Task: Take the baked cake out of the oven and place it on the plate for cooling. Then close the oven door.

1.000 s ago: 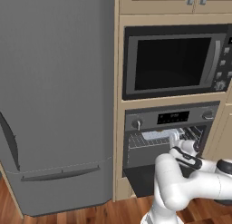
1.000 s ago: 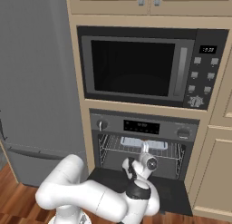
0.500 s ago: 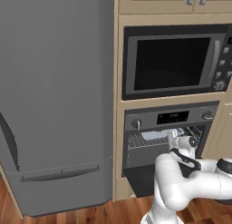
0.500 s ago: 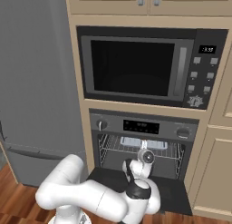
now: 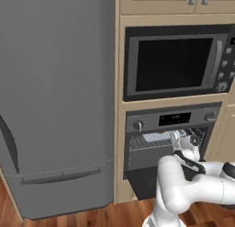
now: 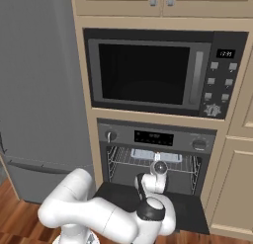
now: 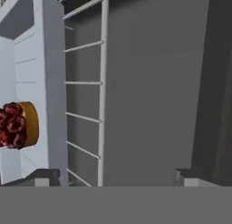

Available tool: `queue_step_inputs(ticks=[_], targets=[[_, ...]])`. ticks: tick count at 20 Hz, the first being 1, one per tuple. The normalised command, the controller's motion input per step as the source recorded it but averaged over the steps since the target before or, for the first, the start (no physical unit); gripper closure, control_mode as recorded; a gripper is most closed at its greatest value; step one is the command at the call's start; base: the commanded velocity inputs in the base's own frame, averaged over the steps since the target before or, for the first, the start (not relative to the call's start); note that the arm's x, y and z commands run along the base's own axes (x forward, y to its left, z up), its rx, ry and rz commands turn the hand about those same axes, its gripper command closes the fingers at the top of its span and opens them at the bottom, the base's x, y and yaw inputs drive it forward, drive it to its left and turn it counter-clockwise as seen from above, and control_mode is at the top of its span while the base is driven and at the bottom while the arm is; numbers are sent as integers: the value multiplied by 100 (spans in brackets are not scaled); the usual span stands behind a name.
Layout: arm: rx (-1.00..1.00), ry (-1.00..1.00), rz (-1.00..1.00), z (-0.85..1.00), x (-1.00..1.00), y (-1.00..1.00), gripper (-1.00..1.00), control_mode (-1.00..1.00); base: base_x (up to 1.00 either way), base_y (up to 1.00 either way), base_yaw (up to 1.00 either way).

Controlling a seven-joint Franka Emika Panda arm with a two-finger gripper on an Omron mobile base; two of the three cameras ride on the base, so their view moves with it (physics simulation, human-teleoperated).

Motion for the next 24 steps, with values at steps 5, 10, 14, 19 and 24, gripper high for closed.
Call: queue_step_inputs(ticks=[5,10,14,19,24], targets=[[0,-2,0,-19,16,0,-100,-100,0,0,0],[3,-4,0,-21,11,0,-100,-100,0,0,0],[12,-6,0,-24,0,-3,-100,-100,0,0,0],[17,-9,0,-28,2,-6,-100,-100,0,0,0],[9,-10,0,-35,22,0,-100,-100,0,0,0]])
